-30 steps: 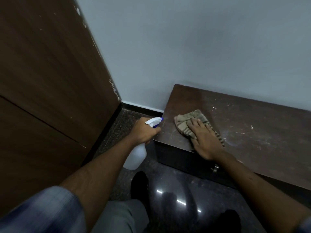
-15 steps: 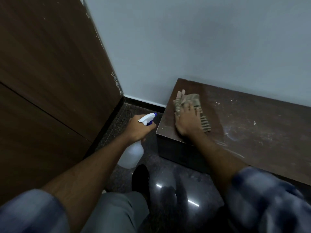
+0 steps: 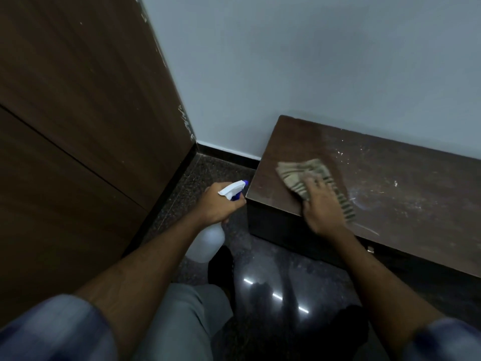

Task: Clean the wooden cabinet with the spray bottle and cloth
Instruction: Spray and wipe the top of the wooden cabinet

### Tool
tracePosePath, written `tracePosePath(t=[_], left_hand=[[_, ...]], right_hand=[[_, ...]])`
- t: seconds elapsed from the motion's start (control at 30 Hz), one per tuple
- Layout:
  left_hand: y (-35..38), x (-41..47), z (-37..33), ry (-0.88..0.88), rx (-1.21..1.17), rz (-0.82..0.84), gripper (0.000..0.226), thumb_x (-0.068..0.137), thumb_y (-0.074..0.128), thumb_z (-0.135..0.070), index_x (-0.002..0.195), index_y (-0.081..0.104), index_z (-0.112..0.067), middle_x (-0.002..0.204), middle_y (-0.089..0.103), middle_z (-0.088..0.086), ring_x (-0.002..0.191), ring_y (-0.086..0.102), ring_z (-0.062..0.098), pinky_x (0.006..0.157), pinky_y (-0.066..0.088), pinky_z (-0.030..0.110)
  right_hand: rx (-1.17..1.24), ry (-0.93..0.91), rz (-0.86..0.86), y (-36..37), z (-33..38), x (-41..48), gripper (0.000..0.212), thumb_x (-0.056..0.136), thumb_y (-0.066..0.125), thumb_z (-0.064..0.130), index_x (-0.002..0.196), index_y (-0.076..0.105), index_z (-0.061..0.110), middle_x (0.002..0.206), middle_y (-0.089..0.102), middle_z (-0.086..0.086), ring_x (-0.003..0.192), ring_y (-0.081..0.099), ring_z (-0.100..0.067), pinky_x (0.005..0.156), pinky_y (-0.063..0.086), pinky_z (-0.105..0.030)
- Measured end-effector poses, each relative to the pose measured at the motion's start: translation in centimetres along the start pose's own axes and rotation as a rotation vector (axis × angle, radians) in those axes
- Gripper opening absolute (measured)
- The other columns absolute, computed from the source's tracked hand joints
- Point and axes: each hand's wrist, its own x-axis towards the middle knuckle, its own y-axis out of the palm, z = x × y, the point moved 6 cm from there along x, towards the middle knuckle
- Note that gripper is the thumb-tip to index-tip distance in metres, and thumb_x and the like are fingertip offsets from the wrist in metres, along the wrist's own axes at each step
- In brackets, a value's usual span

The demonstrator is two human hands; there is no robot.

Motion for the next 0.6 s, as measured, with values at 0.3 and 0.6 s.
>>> tracePosePath(t=[0.3,0.6], left_hand=[[1.4,-2.1,0.9,-0.039,-0.011,-0.038,0.003,0.083,0.076,-0.011,0.085,0.074,-0.011,0.068,0.068,0.005,0.050,0.055,0.012,0.058,0.047,0.033],[1.4,-1.4,-0.6,0.007,-0.001,-0.004,0.007,0.090,0.076,-0.013,0.095,0.076,-0.009,0.077,0.072,0.016,0.052,0.058,0.014,0.054,0.048,0.032]], right_hand=[[-0.055,-0.068,0.032,2.8,7.2,-0.5,0.063,0.102,0.040,0.026,0.162,0.021,0.020,0.170,0.016,-0.004,0.157,0.010,-0.024,0.127,0.009,-0.044],[-0.110,0.127,0.068,1.6,4.8,0.8,0.062,0.106,0.033,0.034,0.163,0.015,0.019,0.170,0.012,-0.007,0.157,0.005,-0.028,0.126,0.006,-0.046]])
